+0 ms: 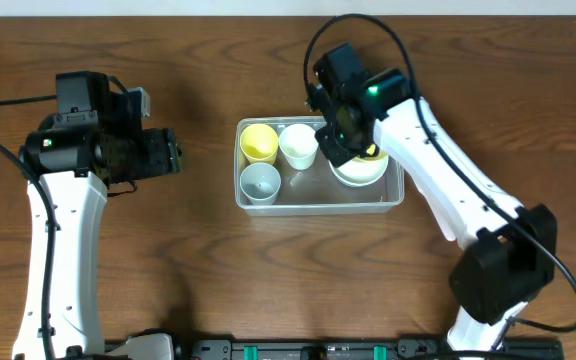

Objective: Pack container
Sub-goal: 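Stack yellow bowl with right gripper onto the white bowl, withdraw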

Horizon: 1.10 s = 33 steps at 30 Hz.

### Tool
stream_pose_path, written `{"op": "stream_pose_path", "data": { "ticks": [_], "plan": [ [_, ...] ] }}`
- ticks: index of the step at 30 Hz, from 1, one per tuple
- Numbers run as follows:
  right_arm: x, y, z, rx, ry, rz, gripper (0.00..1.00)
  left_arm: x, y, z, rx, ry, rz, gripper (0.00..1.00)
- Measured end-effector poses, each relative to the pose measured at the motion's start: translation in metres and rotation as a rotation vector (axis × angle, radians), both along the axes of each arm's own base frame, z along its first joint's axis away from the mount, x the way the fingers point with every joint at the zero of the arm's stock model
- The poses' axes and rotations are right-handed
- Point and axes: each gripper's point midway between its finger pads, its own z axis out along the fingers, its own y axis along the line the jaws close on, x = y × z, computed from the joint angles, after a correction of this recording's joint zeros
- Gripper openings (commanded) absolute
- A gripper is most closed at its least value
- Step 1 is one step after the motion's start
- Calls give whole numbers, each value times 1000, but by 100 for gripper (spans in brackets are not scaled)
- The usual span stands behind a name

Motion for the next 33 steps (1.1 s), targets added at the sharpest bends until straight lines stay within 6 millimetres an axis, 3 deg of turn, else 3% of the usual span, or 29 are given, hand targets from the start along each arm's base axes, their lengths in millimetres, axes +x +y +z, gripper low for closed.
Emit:
{"op": "stream_pose_path", "data": {
  "ticks": [1,2,4,6,16,22,23,25,27,31,33],
  "plan": [
    [-2,-1,-5,-9,13,-5,16,0,0,0,0,0,0,72],
    [-3,-3,-8,-14,20,-12,35,0,0,0,0,0,0,72],
    [-5,-4,-11,-22,29,-14,49,0,0,0,0,0,0,72],
    [-4,-4,-11,-23,28,-12,53,0,0,0,0,0,0,72],
    [2,-3,-10,-20,-1,-20,55,-1,0,0,-1,5,0,72],
    [14,-24,-1,-88,-70,-120,63,-2,0,-1,-1,7,0,72],
    [18,-30,6,-90,-92,-142,65,-2,0,-1,-1,7,0,72],
    [27,-48,29,-73,-155,-205,81,-2,0,-1,-1,7,0,72],
    [38,-74,64,-33,-246,-289,85,-2,0,-1,-1,7,0,72],
    [40,-160,144,55,-422,-511,82,-2,0,-1,-1,7,0,72],
    [26,-198,160,56,-432,-604,86,-2,0,-1,-1,7,0,72]
  ]
}}
